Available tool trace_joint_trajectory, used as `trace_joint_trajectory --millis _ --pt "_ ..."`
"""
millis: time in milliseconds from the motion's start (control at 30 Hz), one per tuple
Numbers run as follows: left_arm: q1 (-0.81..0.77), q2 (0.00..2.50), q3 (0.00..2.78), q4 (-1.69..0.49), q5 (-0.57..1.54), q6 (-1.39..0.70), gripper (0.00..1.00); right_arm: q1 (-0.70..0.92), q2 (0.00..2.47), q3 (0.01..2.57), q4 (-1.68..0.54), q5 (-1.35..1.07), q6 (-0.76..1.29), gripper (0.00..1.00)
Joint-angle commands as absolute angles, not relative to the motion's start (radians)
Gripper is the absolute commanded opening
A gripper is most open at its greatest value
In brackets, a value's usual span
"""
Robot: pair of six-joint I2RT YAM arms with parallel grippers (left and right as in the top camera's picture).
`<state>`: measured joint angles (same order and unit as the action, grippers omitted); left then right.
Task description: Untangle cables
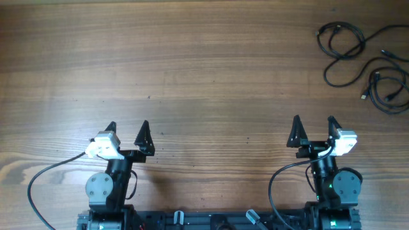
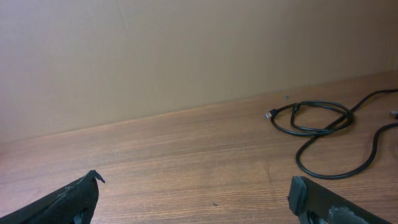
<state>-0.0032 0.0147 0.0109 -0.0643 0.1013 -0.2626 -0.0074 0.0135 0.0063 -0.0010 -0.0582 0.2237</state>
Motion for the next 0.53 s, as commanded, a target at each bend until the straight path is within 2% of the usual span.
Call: trace_joint_trajectory --millis 0,500 --pt "0.002 0.005 0.006 -0.071 0.091 -0.239 1.00 -0.012 0.005 0.005 0.001 -0.052 0.239 1.00" --pt "0.002 0.005 0.006 -0.071 0.092 -0.239 1.00 -0.012 0.005 0.005 0.001 -0.052 0.239 1.00"
